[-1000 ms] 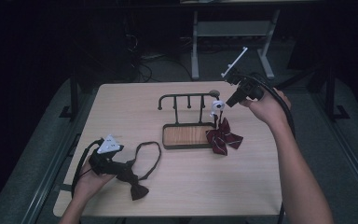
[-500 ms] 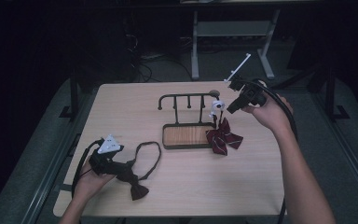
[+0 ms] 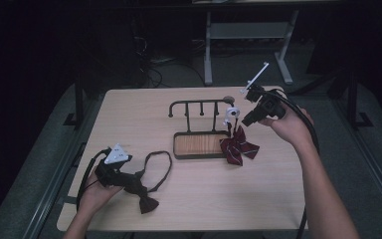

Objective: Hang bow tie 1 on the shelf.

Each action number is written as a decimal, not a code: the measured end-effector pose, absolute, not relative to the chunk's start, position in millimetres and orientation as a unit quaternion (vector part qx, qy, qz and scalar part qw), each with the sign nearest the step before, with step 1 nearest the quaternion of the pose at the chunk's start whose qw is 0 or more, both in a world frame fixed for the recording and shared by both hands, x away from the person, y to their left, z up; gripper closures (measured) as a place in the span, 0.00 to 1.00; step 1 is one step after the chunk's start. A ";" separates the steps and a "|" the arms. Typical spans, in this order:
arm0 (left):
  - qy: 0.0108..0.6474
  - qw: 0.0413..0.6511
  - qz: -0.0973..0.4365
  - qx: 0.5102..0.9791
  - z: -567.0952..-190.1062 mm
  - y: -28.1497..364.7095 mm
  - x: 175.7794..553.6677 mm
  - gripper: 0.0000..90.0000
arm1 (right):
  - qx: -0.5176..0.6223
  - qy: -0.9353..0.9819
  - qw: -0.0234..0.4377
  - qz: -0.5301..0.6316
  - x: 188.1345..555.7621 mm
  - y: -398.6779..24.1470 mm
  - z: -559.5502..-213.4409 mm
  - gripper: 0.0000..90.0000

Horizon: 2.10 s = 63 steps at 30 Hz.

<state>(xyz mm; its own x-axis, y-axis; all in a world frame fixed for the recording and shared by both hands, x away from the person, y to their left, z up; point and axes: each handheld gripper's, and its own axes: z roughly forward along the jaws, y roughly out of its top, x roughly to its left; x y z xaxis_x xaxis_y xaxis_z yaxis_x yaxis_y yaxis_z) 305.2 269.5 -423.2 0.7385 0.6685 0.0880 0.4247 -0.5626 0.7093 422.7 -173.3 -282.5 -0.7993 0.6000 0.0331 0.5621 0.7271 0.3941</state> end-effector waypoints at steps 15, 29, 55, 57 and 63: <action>0.315 0.343 0.177 0.867 -423.9 269.3 305.5 0.29 | 0.306 0.927 0.033 0.213 410.6 -181.0 -296.4 0.78; 0.317 0.344 0.176 0.866 -425.6 268.5 305.7 0.29 | 0.312 0.923 0.023 0.225 394.6 -192.3 -317.2 0.72; 0.317 0.341 0.174 0.868 -427.9 267.6 306.5 0.29 | 0.320 0.914 0.005 0.250 366.7 -205.9 -361.2 0.59; 0.318 0.342 0.175 0.867 -428.0 267.5 306.4 0.29 | 0.322 0.913 0.002 0.249 365.1 -206.6 -363.4 0.58; 0.319 0.343 0.174 0.867 -428.2 267.7 306.7 0.29 | 0.322 0.912 -0.001 0.255 360.6 -209.1 -369.5 0.58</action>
<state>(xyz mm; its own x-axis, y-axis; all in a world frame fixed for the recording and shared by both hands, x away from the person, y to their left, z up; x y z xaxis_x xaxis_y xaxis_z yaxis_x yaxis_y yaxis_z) 306.7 267.7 -428.2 0.7367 0.6711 0.0823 0.4333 -0.5621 0.7045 360.6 -209.1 -369.5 -0.7926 0.5864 0.1669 0.5880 0.6626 0.4640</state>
